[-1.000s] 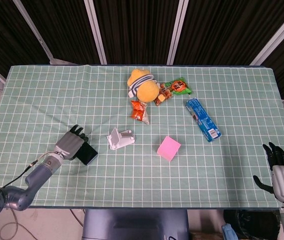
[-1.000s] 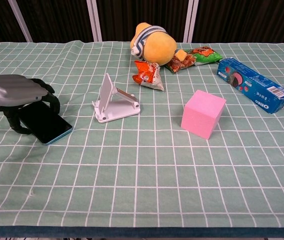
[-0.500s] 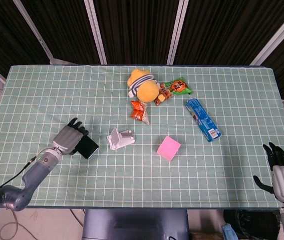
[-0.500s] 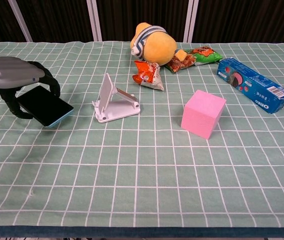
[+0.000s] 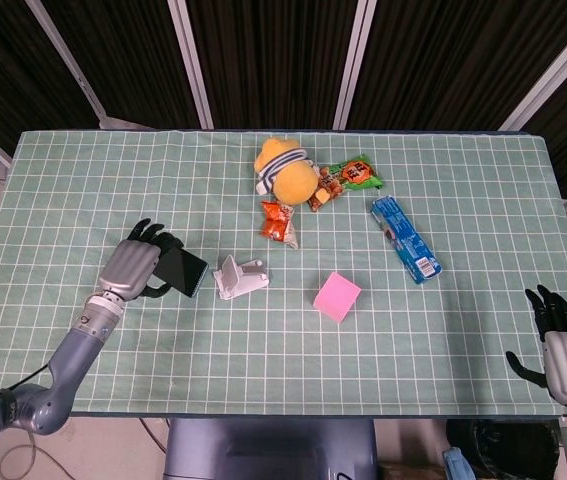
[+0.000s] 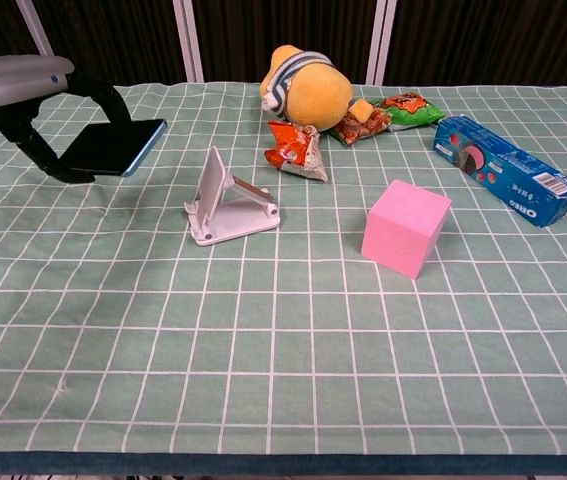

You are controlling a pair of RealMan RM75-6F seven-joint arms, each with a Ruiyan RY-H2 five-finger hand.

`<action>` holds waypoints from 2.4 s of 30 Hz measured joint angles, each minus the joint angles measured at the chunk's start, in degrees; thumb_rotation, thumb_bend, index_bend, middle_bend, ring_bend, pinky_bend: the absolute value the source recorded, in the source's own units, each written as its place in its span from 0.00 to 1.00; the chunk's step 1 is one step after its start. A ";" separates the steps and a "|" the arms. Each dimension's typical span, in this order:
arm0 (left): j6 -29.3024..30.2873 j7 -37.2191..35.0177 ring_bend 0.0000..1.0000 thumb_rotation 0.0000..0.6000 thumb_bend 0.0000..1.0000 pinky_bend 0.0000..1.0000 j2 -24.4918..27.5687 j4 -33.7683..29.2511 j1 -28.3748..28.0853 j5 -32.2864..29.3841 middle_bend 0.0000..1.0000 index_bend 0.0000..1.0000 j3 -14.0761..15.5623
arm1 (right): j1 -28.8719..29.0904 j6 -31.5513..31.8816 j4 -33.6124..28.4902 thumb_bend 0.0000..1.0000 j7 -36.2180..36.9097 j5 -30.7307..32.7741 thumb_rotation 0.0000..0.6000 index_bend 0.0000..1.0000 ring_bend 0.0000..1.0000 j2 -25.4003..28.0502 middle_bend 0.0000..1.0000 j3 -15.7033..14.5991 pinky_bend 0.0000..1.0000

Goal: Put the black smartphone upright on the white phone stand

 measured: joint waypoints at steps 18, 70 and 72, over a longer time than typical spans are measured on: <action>-2.30 -17.71 0.09 1.00 0.43 0.00 -3.93 -9.25 2.25 -18.54 0.54 0.53 -11.04 | 0.02 -0.14 -0.03 0.34 0.17 0.05 1.00 0.00 0.00 0.08 0.00 0.04 0.12; -8.42 -30.63 0.09 1.00 0.43 0.00 -13.70 -0.91 0.41 -22.06 0.54 0.53 -13.42 | 0.11 -0.41 -0.15 0.34 0.27 0.24 1.00 0.00 0.00 0.18 0.00 0.12 0.12; -8.37 -30.75 0.09 1.00 0.43 0.00 -13.96 -0.70 0.46 -21.92 0.54 0.53 -13.41 | 0.11 -0.42 -0.14 0.34 0.32 0.23 1.00 0.00 0.00 0.18 0.00 0.12 0.12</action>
